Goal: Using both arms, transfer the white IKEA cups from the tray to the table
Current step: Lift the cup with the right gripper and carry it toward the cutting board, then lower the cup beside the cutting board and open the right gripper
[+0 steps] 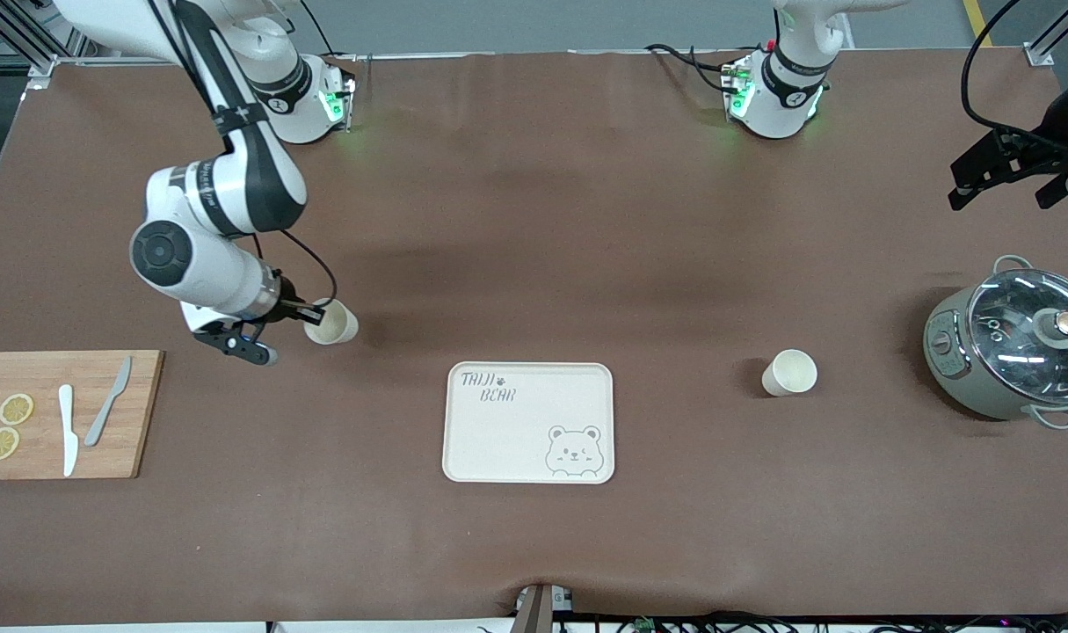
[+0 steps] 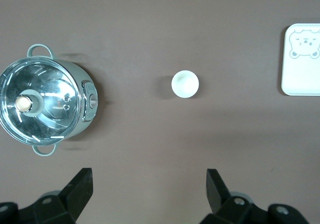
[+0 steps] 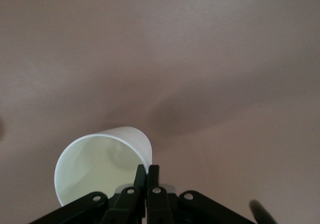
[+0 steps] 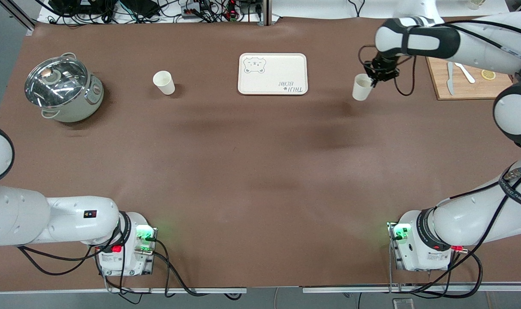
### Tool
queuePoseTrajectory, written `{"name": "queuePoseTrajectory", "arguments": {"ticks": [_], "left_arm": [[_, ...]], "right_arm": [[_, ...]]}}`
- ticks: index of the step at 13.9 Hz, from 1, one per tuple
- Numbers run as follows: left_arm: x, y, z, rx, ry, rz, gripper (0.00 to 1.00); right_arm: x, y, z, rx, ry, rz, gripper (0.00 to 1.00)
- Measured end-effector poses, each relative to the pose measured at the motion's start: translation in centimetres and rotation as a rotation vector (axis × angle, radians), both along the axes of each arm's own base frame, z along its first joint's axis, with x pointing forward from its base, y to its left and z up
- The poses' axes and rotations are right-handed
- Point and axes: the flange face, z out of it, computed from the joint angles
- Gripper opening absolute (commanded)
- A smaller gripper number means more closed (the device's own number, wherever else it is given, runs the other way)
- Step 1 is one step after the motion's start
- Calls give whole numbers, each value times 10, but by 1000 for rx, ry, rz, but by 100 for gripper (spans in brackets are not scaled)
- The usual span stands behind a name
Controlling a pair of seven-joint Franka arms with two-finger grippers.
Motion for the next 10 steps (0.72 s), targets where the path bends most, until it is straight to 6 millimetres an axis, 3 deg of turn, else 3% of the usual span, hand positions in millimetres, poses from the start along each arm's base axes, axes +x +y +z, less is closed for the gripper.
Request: {"name": "queuePoseTrajectory", "arguments": {"ticks": [3, 6, 10], "left_arm": [[3, -2, -11, 1, 17, -5, 100], [2, -2, -10, 1, 16, -4, 100], [2, 4, -1, 0, -3, 6, 100]], "right_arm": [[-20, -69, -23, 12, 2, 82, 0], [-32, -139, -31, 44, -3, 181, 0], [-51, -186, -46, 67, -2, 241, 0]]}}
